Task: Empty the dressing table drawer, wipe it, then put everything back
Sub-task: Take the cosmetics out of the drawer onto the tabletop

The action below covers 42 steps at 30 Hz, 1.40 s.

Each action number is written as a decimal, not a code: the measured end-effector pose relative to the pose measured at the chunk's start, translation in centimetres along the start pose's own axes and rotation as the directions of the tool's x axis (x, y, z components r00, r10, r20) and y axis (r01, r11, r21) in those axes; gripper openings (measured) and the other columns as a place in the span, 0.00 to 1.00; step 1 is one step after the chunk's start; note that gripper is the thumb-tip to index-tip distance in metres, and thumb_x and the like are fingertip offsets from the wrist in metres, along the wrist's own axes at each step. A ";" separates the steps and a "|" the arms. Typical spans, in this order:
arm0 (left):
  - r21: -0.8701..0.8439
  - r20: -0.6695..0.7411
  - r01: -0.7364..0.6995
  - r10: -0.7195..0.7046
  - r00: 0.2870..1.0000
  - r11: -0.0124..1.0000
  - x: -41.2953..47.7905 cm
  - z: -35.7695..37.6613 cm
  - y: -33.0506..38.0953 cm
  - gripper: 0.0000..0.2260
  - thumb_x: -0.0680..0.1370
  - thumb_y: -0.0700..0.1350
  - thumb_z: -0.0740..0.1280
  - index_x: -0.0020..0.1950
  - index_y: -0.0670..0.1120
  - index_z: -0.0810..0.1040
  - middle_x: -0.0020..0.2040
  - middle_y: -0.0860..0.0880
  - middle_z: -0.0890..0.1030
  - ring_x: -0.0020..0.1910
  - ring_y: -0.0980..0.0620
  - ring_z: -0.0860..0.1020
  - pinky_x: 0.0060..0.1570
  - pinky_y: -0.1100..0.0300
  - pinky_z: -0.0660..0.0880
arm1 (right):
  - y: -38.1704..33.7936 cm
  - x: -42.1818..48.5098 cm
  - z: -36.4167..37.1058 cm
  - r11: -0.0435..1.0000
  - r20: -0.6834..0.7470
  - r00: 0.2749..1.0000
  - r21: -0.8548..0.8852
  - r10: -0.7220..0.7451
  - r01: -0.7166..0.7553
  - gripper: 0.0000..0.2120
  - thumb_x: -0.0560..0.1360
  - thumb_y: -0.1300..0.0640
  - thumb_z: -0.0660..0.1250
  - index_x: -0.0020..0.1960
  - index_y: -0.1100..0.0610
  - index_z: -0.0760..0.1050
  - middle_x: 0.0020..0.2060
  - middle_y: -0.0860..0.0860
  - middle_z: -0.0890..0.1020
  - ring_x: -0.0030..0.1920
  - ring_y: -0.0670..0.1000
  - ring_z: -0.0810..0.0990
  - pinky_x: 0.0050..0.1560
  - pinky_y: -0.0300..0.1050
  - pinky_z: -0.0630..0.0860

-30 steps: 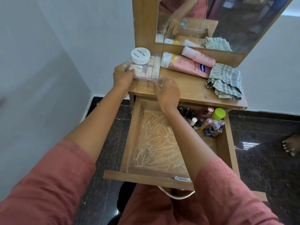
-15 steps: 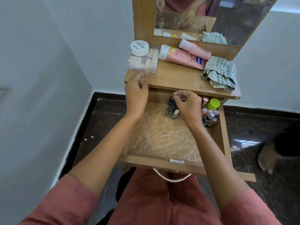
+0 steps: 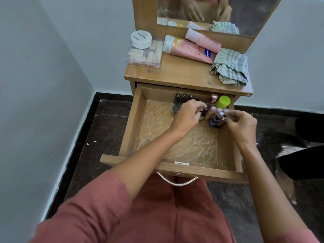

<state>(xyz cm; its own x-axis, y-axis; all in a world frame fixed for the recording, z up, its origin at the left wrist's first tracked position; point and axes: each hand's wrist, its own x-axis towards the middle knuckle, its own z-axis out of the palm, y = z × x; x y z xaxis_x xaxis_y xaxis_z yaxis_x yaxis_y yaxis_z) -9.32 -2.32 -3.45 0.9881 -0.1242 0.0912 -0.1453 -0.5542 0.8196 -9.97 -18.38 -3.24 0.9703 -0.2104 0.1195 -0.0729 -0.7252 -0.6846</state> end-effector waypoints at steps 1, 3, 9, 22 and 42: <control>0.023 0.034 -0.011 0.010 0.999 1.000 0.4 0.8 0.3 0.14 0.73 0.30 0.62 0.55 0.39 0.79 0.49 0.40 0.80 0.49 0.45 0.79 0.52 0.54 0.75 | 0.5 0.2 -0.1 0.999 0.012 1.000 -0.033 -0.001 0.002 0.10 0.71 0.68 0.66 0.51 0.64 0.80 0.47 0.60 0.82 0.42 0.48 0.77 0.47 0.36 0.71; 0.068 0.098 -0.030 0.023 0.995 0.997 1.1 2.1 1.0 0.14 0.73 0.31 0.63 0.57 0.39 0.78 0.51 0.40 0.78 0.50 0.43 0.78 0.53 0.52 0.75 | 1.2 0.5 -0.1 0.996 0.052 0.998 -0.081 -0.023 0.027 0.10 0.70 0.68 0.67 0.51 0.64 0.80 0.47 0.60 0.79 0.42 0.50 0.76 0.47 0.36 0.70; 0.210 0.155 -0.092 0.060 0.986 0.973 2.1 4.3 2.1 0.13 0.74 0.36 0.67 0.59 0.41 0.77 0.55 0.42 0.76 0.56 0.43 0.75 0.55 0.48 0.74 | 2.1 1.2 0.7 0.959 0.122 0.983 -0.234 -0.135 0.161 0.10 0.69 0.67 0.69 0.50 0.63 0.80 0.44 0.60 0.75 0.49 0.60 0.74 0.50 0.47 0.71; 0.230 0.152 -0.086 0.052 0.987 0.969 2.0 5.0 2.2 0.10 0.76 0.38 0.64 0.56 0.39 0.78 0.51 0.41 0.77 0.52 0.42 0.76 0.50 0.51 0.74 | 1.9 1.0 0.5 0.906 0.153 0.982 -0.391 -0.107 0.160 0.10 0.71 0.63 0.69 0.51 0.64 0.79 0.47 0.62 0.74 0.52 0.61 0.71 0.51 0.53 0.71; 0.128 0.051 -0.111 0.105 0.993 0.986 0.4 -5.8 4.9 0.09 0.75 0.39 0.67 0.54 0.40 0.80 0.51 0.44 0.81 0.45 0.56 0.76 0.47 0.67 0.74 | -5.5 -0.5 -4.0 0.985 0.222 0.960 0.035 -0.171 0.168 0.09 0.69 0.65 0.71 0.50 0.59 0.80 0.38 0.51 0.79 0.31 0.35 0.76 0.33 0.20 0.69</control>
<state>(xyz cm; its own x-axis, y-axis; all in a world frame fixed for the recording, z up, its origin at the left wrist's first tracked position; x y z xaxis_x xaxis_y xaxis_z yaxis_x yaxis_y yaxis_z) -9.35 -0.28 3.86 0.9635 -0.2237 0.1474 -0.2591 -0.6378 0.7254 -10.94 -16.88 3.38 0.9951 0.0677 0.0726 0.0991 -0.7267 -0.6798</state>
